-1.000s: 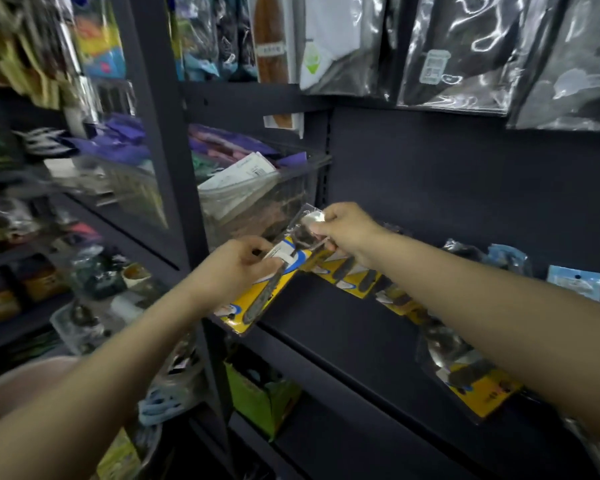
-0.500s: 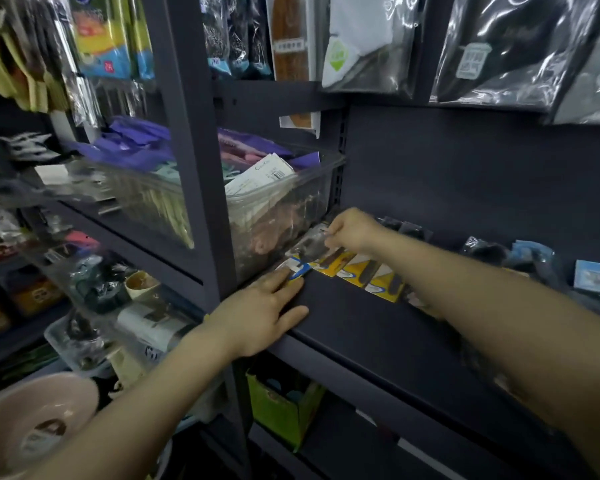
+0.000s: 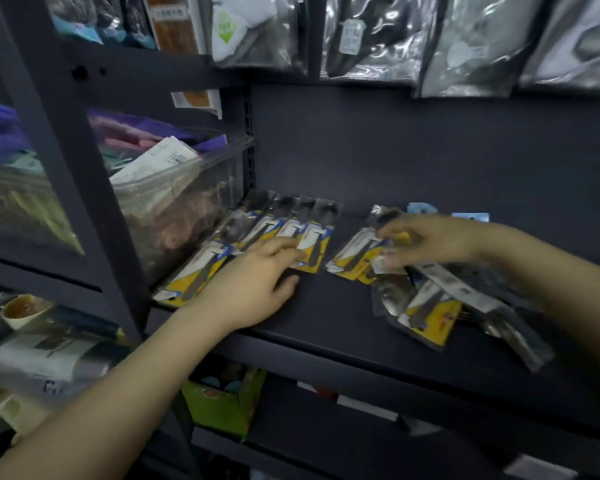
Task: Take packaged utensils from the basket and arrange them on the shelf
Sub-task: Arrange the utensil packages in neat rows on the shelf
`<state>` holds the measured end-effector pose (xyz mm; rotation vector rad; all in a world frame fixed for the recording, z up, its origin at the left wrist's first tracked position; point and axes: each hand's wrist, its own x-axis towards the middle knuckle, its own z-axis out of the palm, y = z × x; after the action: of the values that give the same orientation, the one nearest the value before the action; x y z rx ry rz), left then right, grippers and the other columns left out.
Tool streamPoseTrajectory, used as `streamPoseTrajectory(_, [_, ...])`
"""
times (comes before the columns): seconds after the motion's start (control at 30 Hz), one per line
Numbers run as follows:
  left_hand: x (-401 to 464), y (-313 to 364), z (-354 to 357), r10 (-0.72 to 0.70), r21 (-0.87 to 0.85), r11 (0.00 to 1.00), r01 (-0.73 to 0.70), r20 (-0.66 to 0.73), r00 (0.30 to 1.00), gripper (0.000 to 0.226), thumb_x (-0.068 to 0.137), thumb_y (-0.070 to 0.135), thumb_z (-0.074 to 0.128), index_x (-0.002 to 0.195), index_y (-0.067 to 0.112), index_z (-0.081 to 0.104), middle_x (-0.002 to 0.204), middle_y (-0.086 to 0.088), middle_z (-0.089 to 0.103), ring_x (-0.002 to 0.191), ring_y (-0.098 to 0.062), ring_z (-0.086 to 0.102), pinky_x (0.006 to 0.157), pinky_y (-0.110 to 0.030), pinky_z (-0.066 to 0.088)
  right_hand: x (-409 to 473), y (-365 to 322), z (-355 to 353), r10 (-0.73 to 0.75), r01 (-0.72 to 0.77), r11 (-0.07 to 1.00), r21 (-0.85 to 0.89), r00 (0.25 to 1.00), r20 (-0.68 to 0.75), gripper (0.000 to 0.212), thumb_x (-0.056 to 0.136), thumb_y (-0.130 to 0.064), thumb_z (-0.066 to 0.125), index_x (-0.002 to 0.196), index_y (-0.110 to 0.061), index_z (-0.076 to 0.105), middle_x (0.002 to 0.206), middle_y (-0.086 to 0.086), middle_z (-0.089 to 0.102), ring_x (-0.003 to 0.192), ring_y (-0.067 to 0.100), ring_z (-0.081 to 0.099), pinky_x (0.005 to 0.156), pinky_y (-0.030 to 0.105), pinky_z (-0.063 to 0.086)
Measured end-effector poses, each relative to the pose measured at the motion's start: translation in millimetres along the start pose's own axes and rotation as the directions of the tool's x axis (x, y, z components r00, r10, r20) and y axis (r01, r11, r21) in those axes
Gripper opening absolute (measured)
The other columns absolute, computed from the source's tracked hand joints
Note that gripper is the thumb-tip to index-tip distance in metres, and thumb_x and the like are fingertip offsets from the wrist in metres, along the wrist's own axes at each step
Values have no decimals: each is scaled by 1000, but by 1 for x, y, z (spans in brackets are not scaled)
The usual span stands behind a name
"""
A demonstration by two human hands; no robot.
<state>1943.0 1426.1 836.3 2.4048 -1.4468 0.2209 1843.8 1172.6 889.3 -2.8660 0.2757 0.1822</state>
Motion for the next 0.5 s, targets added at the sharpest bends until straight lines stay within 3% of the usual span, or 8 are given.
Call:
streamPoseTrajectory(0.07, [13,18,5,78,-72,994,-76,20,997,42,87,32,43,126,18,53,140,-3,44,129,-22,42,108,-36,35,-15,11,4,21,-17,986,-165,1000,22,59,79,-54,61,123,-14,53,123,-1,54,116,17,51,100,30,41])
streamPoseTrajectory(0.13, [23,32,11,127,-118,985,-125,14,992,36,89,28,49,124,19,54,137,1,46,125,-17,45,104,-36,39,-22,18,6,48,-55,971,-234,998,-33,51,80,-56,59,99,-9,57,94,4,58,93,22,55,83,34,45])
streamPoseTrajectory(0.23, [33,50,15,147,-197,969,-149,-27,989,36,87,32,47,120,22,56,129,7,50,110,-12,54,94,-36,47,-23,22,12,80,-103,950,-293,993,-91,31,84,-38,57,72,-10,52,63,0,43,75,24,50,67,33,43])
streamPoseTrajectory(0.3, [38,61,14,151,-211,964,-162,-70,986,39,86,33,45,122,22,55,128,7,51,109,-13,54,94,-36,47,-20,23,12,60,-106,937,-334,988,-144,29,85,-23,50,59,-17,39,61,0,37,73,28,49,64,33,43])
streamPoseTrajectory(0.4, [48,72,10,118,-214,967,-141,-117,986,45,91,26,50,136,23,41,142,6,42,129,-12,41,107,-21,29,-22,21,-11,-14,-59,929,-366,981,-193,39,91,-23,46,56,-22,31,70,6,44,76,30,51,67,34,41])
streamPoseTrajectory(0.5, [55,87,4,79,-249,961,-123,-177,981,56,91,34,48,142,26,26,152,8,24,138,-7,24,109,-19,19,-34,13,-41,-172,101,932,-348,968,-180,20,92,-15,47,75,-13,58,85,11,61,82,28,54,69,36,40])
